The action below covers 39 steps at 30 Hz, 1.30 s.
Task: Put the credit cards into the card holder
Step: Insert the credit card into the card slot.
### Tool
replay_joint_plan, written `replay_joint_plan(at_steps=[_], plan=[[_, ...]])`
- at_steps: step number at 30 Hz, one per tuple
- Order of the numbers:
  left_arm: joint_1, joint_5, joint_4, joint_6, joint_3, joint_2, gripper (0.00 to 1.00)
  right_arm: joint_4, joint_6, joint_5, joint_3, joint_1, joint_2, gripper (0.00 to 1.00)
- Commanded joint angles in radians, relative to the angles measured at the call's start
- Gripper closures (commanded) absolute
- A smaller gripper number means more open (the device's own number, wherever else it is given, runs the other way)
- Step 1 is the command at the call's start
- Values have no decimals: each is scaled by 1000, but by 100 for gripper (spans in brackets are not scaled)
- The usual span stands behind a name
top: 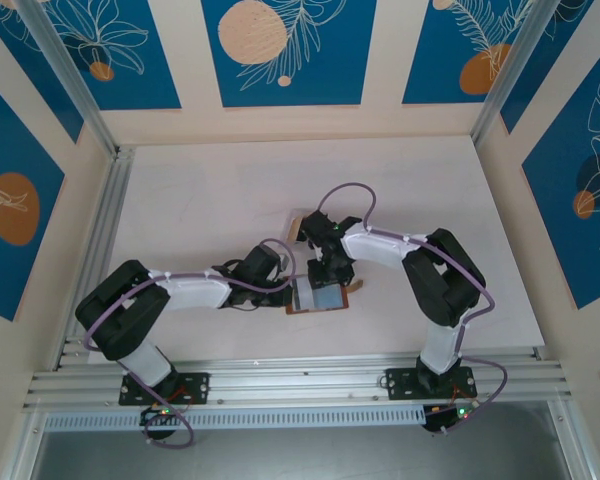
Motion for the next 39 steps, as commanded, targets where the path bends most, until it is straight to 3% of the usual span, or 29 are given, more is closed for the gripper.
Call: replay_joint_plan(at_steps=[1,8,13,16,21,26,29,33,39], plan=[[-6,-22,-60,-7,-41,62,91,0,30,4,-34,32,79,64],[-8,-20,-60,-7,-42,62,91,0,54,-37,-20,42,54,94],[-8,-21,-52,-7,-45,65,91,-81,51,-8,56,53,11,97],[-10,-19,-46,-12,-45,68,91,-154,61,18,133,72,26,94],[-13,-19,-44,-14,-39,72,91,-219,96,-20,217,96,72,80],[-15,-21,-37,-20,-44,72,91,-85,128,-243,151,56,20,63],[-15,-19,-33,-21,-47,77,91,-35,125,-327,124,29,-36,61],[-15,-17,-22,-24,-52,82,91,-84,99,-219,109,10,-131,56],[-15,-13,-15,-23,-56,82,91,-171,33,-62,103,-47,-94,58]])
